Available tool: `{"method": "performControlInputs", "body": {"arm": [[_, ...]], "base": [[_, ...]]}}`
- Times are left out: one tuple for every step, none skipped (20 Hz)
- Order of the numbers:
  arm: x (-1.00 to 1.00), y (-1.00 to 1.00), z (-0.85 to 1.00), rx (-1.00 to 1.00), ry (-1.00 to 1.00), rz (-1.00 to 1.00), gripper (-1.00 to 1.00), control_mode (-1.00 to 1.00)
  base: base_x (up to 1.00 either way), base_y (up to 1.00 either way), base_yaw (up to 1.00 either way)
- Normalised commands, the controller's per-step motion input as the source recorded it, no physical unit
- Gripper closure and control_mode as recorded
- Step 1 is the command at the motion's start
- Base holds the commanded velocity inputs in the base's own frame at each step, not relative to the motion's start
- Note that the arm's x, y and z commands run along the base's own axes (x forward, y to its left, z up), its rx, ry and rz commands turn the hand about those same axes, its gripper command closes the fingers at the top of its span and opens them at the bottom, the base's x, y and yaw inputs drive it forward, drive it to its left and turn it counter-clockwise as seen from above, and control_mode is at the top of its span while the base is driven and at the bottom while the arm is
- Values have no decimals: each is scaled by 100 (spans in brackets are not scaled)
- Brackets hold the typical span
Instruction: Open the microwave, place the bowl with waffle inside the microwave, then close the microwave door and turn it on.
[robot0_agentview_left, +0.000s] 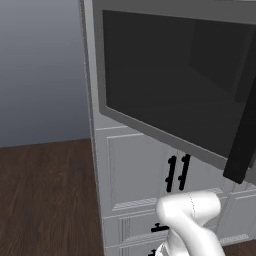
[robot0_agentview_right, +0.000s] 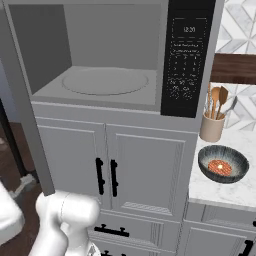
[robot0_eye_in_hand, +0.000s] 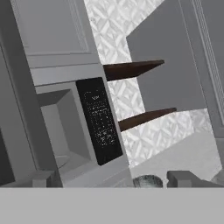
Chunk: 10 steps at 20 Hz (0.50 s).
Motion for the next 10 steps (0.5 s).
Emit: {"method": "performControlInputs", "body": {"arm": [[6, -54, -5, 0, 0, 51, -100, -100], [10, -57, -14, 0, 0, 54, -100, -100], [11, -57, -19, 0, 0, 59, -100, -100], [15, -61, -23, 0, 0, 62, -100, -100], [16, -56, -25, 0, 0, 64, -100, -100], [24, -49, -26, 0, 0, 67, -100, -100], [25, -47, -27, 0, 0, 69, -100, -100], [22, -43, -21, 0, 0, 70, -100, -100], [20, -34, -15, 0, 0, 69, -100, -100], [19, -19, -13, 0, 0, 69, -100, -100]], "base": [[0, 0, 0], [0, 0, 0], [0, 0, 0], [0, 0, 0], [0, 0, 0], [0, 0, 0], [0, 0, 0], [0, 0, 0], [0, 0, 0], [0, 0, 0]]}}
